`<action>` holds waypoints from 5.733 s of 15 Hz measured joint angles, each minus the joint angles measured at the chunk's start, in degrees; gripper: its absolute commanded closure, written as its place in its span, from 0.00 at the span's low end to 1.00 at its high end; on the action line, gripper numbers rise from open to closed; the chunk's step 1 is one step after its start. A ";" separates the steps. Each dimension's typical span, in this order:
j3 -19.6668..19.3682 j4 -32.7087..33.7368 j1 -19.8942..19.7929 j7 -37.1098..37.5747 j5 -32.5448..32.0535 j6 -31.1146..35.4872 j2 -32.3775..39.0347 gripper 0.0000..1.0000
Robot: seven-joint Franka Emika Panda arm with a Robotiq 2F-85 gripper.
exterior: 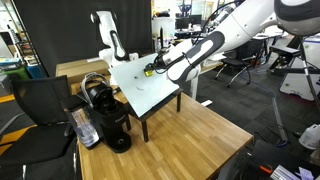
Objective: Erase the drawing on the board
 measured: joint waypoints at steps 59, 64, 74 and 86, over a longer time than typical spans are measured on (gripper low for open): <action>-16.75 -3.33 26.73 -15.87 9.76 0.10 -7.17 0.73; -17.52 -4.66 27.24 -17.59 9.76 0.14 -7.89 0.73; -18.48 -8.89 27.26 -20.30 9.75 0.18 -9.23 0.73; -18.56 -12.54 24.41 -23.88 9.49 0.17 -10.09 0.73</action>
